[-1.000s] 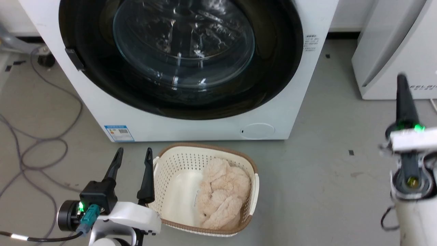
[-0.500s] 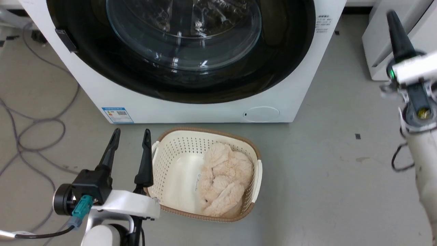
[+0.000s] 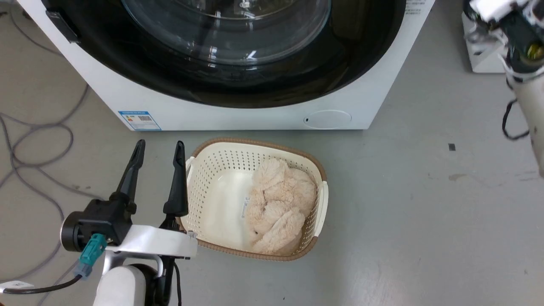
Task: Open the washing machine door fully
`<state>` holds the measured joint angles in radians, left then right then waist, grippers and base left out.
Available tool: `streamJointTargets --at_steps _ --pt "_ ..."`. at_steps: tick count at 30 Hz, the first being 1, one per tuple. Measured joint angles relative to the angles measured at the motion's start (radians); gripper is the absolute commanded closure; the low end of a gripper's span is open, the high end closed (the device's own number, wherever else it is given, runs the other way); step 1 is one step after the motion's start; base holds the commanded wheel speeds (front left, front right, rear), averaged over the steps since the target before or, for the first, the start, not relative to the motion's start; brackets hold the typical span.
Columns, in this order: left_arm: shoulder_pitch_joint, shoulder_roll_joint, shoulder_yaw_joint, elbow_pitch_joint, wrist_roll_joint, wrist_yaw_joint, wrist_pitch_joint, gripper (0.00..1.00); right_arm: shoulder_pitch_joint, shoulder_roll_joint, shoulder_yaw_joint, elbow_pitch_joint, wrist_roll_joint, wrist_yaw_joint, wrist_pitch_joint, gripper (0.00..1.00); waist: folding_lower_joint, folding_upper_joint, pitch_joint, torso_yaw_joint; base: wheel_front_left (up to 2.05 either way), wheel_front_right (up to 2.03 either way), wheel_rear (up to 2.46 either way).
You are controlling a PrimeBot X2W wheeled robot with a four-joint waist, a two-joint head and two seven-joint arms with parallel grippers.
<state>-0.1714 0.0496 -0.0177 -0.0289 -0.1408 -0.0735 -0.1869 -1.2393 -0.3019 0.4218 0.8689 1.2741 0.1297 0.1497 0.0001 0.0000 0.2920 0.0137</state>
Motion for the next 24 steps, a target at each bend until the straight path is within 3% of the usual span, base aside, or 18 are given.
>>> streamJointTargets --at_steps 24 --pt "-0.076 0.0 -0.003 -0.017 -0.049 -0.017 -0.053 0.0 -0.389 0.053 0.333 0.249 0.145 0.0 0.191 1.0 0.0 0.0 0.122 0.008 0.0 0.0 0.0"
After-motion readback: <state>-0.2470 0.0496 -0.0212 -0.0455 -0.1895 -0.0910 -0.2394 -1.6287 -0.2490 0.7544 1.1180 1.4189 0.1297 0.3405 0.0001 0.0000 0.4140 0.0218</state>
